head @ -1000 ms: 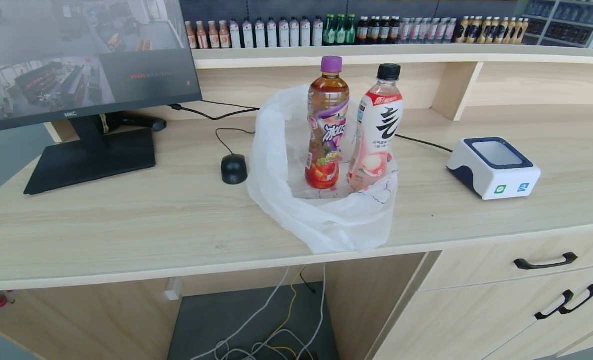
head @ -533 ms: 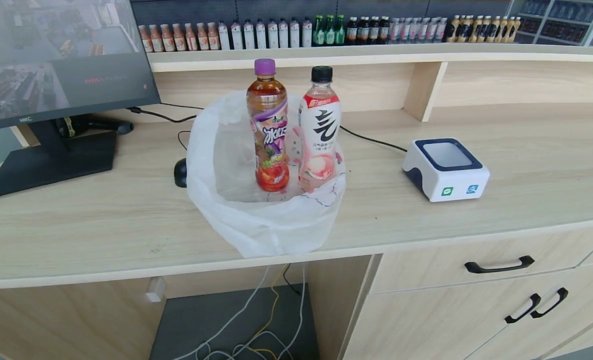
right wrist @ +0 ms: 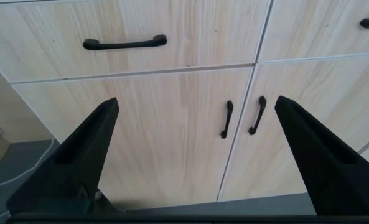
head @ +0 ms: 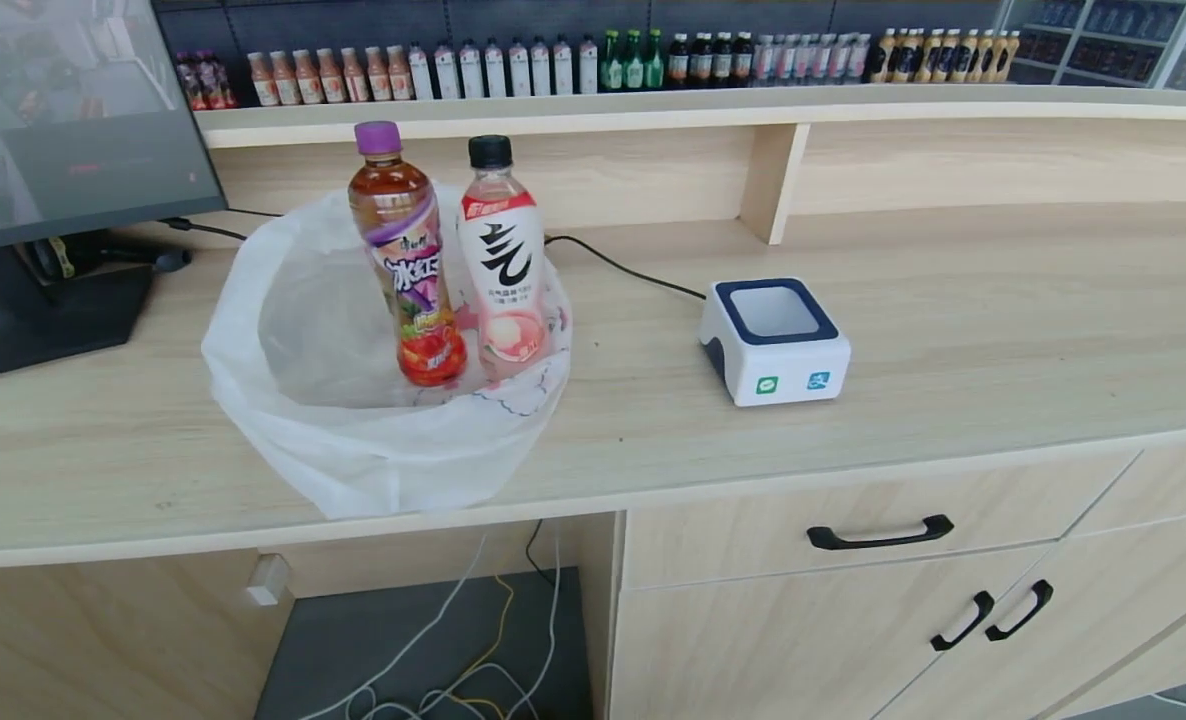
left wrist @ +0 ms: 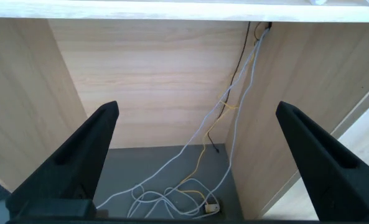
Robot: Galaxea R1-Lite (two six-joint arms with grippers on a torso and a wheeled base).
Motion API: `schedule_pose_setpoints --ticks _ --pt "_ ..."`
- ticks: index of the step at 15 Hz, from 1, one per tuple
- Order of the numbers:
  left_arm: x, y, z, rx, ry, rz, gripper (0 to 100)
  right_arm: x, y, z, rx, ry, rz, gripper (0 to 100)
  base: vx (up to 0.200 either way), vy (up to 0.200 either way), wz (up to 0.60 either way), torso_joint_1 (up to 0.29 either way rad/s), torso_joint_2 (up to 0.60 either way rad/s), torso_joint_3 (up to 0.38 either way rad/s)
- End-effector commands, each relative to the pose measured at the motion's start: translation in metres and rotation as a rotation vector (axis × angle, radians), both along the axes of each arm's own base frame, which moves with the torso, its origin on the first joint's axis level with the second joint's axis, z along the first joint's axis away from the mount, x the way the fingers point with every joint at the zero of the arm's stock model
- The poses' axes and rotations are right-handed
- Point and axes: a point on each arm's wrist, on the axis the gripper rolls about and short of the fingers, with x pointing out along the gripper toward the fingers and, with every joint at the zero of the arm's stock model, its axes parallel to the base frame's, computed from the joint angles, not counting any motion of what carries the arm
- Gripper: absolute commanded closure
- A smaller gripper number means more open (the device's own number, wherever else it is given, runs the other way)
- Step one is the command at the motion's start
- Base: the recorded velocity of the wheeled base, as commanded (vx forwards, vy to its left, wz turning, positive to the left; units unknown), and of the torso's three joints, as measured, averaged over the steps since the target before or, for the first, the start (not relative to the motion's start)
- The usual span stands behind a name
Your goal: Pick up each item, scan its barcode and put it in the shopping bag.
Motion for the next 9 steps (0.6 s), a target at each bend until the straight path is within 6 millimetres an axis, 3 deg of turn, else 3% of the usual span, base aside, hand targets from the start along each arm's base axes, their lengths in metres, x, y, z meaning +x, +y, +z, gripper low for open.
schedule_pose_setpoints --ticks 1,7,9 --pt "0.0 0.0 0.0 0.0 -0.001 0.0 0 0.0001 0.0 0.0 -0.001 0.002 0.001 0 0.0 -0.2 0.0 0.002 0.0 0.002" --pt "0.0 0.0 0.0 0.0 -0.001 0.0 0 0.0001 0.0 0.0 -0.001 0.002 0.001 0 0.0 -0.2 0.0 0.002 0.0 0.005" --pt "0.0 0.0 0.0 0.0 -0.001 0.0 0 0.0001 0.0 0.0 -0.003 0.002 -0.001 0 0.0 0.0 0.0 0.0 0.0 0.0"
